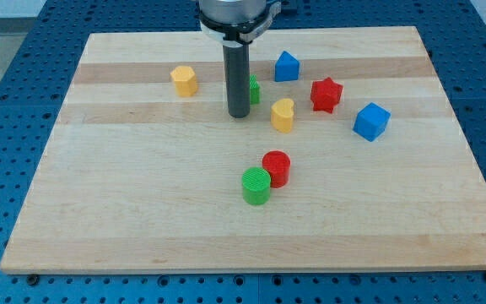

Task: Slightly push yellow hexagon towards top of the board

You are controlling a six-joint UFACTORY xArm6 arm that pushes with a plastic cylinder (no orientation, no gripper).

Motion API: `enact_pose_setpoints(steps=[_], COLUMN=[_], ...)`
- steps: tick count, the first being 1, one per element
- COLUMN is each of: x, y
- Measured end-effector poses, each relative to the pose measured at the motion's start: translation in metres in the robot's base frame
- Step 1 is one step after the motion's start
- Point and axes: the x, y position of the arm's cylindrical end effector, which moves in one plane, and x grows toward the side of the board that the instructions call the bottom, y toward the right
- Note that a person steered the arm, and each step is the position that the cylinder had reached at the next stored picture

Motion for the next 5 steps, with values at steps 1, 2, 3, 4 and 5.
enact_pose_setpoints(steps=[1, 2, 3, 4, 5], x=[0.003, 0.003, -0.004, -0.022, -0.044], y=[-0.021, -0.045, -0.066, -0.071, -0.071])
